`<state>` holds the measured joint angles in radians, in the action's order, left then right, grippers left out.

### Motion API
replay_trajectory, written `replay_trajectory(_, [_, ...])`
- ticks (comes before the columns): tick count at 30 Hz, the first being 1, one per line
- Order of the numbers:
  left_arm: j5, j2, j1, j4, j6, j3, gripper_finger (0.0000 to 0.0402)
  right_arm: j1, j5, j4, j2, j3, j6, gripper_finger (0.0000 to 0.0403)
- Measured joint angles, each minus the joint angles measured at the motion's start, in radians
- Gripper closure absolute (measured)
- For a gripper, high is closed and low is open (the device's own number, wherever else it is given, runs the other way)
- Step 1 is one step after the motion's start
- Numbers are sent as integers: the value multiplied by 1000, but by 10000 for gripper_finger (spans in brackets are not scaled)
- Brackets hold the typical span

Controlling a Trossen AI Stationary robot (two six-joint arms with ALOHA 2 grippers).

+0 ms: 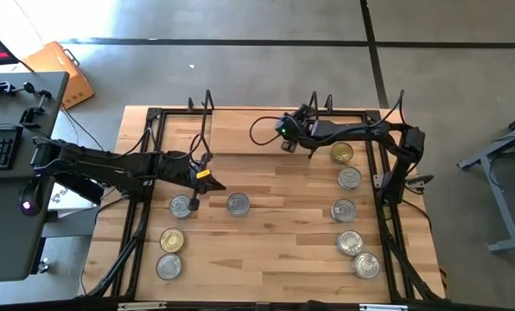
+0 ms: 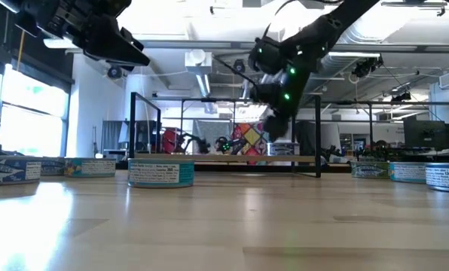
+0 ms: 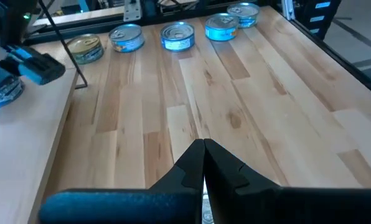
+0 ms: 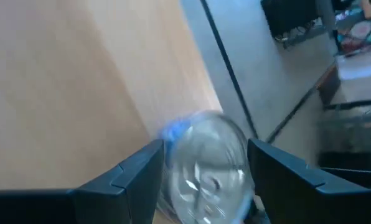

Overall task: Stack canned seafood by type on shelf
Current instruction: Put the light blue tuna can on the shelf

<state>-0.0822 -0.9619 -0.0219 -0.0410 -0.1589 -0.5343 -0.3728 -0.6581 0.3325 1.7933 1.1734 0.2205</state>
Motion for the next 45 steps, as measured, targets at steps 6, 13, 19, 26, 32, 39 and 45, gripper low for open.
replay_trajectory(6, [3, -1, -20, 41, 24, 16, 401, 99, 284, -190, -2, -23, -241, 178])
replay_trajectory(13, [17, -3, -116, 283, 88, 156, 401, 340, 355, -653, -2, -200, -291, 178])
replay_trajectory(19, [245, -30, -232, 302, 237, 209, 401, 523, 346, -920, -2, -355, -348, 179])
replay_trajectory(26, [551, -225, -367, 277, 681, 227, 401, 630, 316, -921, -1, -463, -505, 179])
replay_trajectory(32, [517, -442, -359, 285, 965, 197, 401, 669, 249, -918, -1, -502, -560, 179])
replay_trajectory(39, [445, -710, -337, 443, 931, 20, 401, 677, 237, -929, -1, -502, -562, 179])
replay_trajectory(45, [267, -849, -320, 503, 615, -215, 401, 689, 196, -926, -1, -501, -563, 179])
